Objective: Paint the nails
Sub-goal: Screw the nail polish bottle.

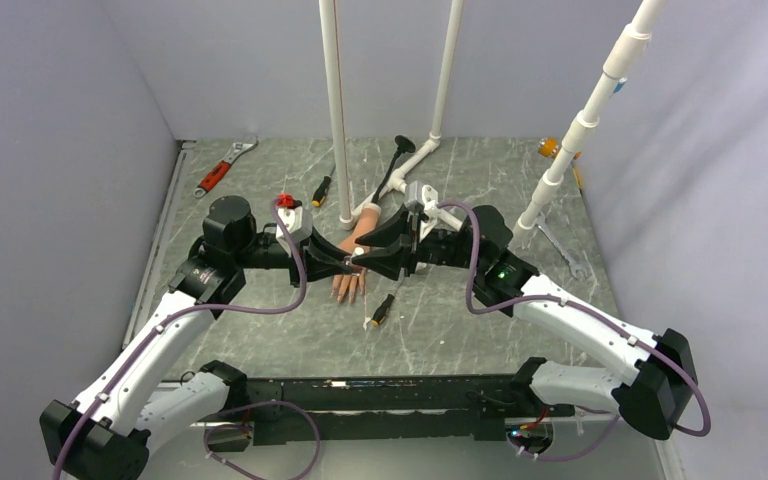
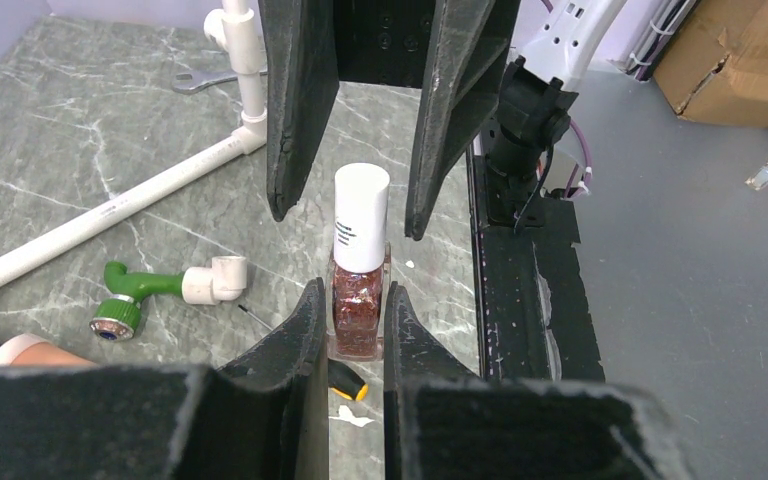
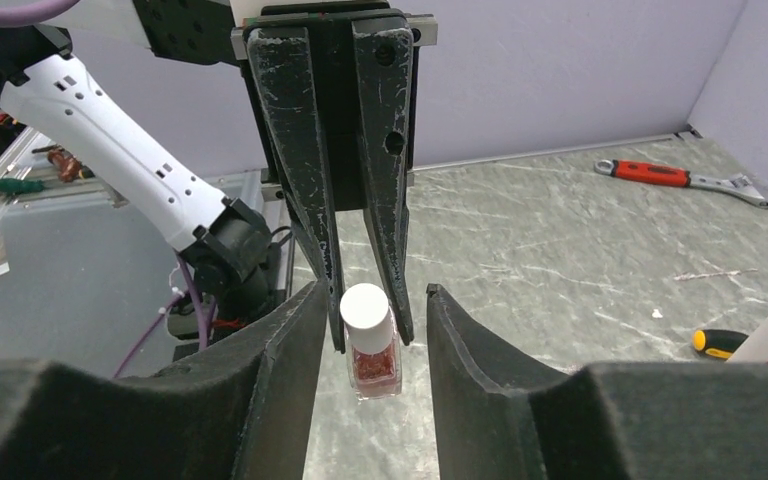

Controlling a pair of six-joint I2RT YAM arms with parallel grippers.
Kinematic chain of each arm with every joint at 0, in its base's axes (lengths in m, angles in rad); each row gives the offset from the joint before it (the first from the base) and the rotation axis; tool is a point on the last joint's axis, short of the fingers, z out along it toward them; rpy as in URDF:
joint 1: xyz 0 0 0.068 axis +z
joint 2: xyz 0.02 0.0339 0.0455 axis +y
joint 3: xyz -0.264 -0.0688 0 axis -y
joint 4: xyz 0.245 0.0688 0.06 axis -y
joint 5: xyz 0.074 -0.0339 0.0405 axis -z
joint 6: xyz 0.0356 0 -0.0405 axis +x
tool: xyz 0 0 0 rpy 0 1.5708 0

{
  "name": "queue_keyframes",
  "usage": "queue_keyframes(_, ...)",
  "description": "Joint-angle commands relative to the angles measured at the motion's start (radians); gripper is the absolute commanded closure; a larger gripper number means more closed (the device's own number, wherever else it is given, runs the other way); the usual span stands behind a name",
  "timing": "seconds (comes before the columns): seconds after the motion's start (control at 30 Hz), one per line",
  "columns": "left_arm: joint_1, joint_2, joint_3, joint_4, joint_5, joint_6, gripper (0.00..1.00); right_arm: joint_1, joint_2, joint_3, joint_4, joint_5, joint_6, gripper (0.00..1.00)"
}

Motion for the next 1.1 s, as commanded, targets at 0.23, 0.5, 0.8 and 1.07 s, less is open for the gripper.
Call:
queue_keyframes(0.23, -0.004, -0.012, 0.042, 0.018, -0.004, 0.016, 1.0, -0.003, -0.002, 0.045, 0.011, -0.023, -0.005, 0.74)
queue_keyframes(0.5, -0.004, -0.018, 0.04, 0.023, -0.036, 0.01, 1.0, -0.003, 0.001, 0.046, -0.025, -0.013, -0.024, 0.86)
queue_keyframes(0.8, -0.004, -0.026, 0.037, 0.018, -0.121, 0.008, 1.0, -0.002, -0.003, 0.018, 0.012, 0.007, 0.002, 1.0)
queue_keyframes(1.07, -0.004, -0.045, 0.028, 0.014, -0.257, 0.005, 1.0, 0.011, 0.013, -0.012, 0.037, 0.128, 0.074, 1.0)
